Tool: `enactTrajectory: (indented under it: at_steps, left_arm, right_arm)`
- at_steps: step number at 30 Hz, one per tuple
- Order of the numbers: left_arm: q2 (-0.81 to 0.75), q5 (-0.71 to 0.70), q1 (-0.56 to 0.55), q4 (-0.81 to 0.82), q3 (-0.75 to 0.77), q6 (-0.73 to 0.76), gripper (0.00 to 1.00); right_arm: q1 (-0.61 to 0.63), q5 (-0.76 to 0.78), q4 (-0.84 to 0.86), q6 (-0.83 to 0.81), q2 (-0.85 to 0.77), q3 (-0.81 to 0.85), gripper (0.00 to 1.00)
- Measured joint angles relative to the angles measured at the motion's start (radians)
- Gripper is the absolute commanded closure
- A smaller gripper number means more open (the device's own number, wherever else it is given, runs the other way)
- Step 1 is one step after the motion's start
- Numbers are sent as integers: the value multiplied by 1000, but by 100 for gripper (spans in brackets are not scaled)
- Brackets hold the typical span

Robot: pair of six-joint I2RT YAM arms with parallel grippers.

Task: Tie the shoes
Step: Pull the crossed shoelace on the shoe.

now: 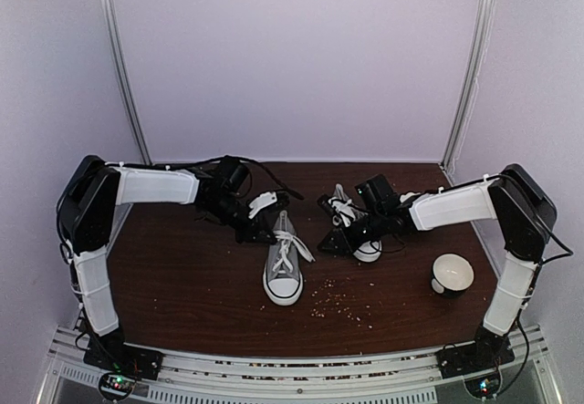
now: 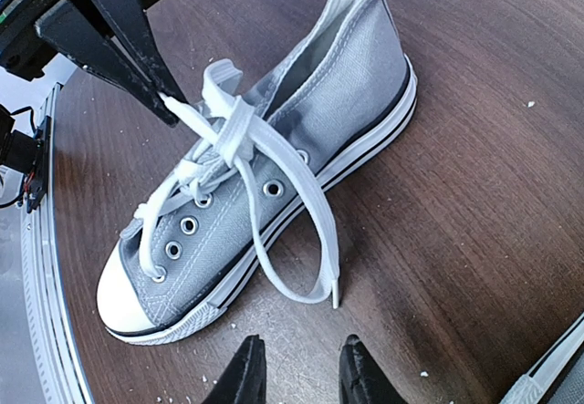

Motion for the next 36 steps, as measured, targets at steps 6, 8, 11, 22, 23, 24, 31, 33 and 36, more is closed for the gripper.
enactTrajectory:
  at_steps: [6, 8, 11, 22, 23, 24, 31, 33, 36]
  left_arm:
    - [-31, -2, 2, 21, -44, -23, 100]
    - [-44, -5, 2, 19, -65, -26, 100]
    - [-52, -13, 2, 20, -84, -26, 100]
    - [-54, -78, 2, 26, -148, -37, 100]
    - [-54, -84, 2, 28, -152, -39, 100]
    - [-54, -90, 2, 30, -156, -41, 100]
    - [-54, -124, 4, 43, -176, -51, 100]
    - [-54, -129, 4, 44, -177, -52, 100]
    - [-54, -135, 5, 45, -178, -52, 100]
  right_arm:
    - [0, -1, 0, 0, 0, 0, 72]
    - [0, -3, 0, 0, 0, 0, 72]
    - [0, -12, -1, -4, 0, 0, 71]
    - [0, -69, 42, 34, 13, 16, 68]
    - [0, -80, 65, 54, 19, 16, 67]
    - [0, -89, 89, 74, 26, 16, 66]
    - [0, -141, 274, 234, 92, 0, 61]
    - [0, -150, 312, 282, 118, 0, 58]
    - [0, -163, 398, 372, 146, -24, 52]
